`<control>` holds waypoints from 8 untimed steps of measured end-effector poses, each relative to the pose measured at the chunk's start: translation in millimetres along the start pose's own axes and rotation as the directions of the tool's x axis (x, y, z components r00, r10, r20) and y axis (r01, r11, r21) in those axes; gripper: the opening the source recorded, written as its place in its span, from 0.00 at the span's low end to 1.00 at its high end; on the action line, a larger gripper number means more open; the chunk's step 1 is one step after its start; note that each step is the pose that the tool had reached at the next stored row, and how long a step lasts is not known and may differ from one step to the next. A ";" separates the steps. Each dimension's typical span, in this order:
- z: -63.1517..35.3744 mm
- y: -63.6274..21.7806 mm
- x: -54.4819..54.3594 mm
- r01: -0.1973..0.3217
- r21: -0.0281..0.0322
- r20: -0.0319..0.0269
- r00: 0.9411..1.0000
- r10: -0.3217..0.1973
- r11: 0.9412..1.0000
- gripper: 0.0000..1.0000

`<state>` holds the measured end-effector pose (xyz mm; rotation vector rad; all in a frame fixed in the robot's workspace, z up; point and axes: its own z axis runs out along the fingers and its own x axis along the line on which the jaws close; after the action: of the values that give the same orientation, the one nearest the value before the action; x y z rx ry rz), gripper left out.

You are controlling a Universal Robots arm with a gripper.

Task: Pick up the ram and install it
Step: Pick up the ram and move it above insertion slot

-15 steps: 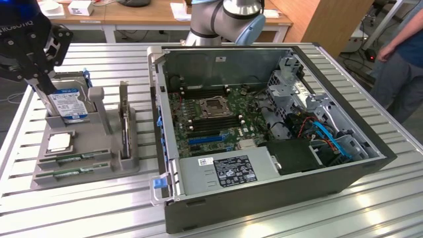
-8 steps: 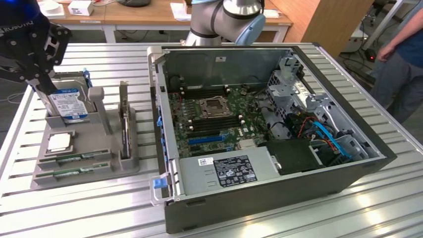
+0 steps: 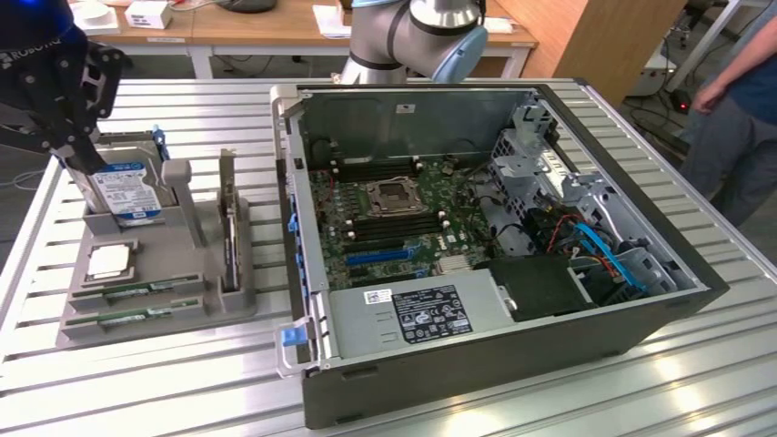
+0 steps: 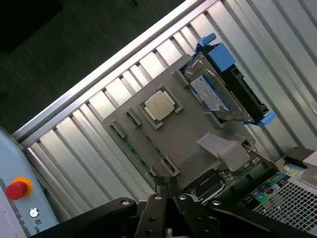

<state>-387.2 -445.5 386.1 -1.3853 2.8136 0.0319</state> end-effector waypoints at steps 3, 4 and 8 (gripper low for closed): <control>0.4 0.0 0.0 0.048 -0.001 -0.001 0.999 -0.048 0.999 0.09; 0.5 0.0 0.0 0.065 -0.001 -0.001 0.998 -0.065 0.998 0.09; 1.1 0.0 -0.1 0.132 -0.002 -0.002 0.991 -0.132 0.991 0.09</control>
<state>-387.1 -445.4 384.9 -1.5697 2.7166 0.0324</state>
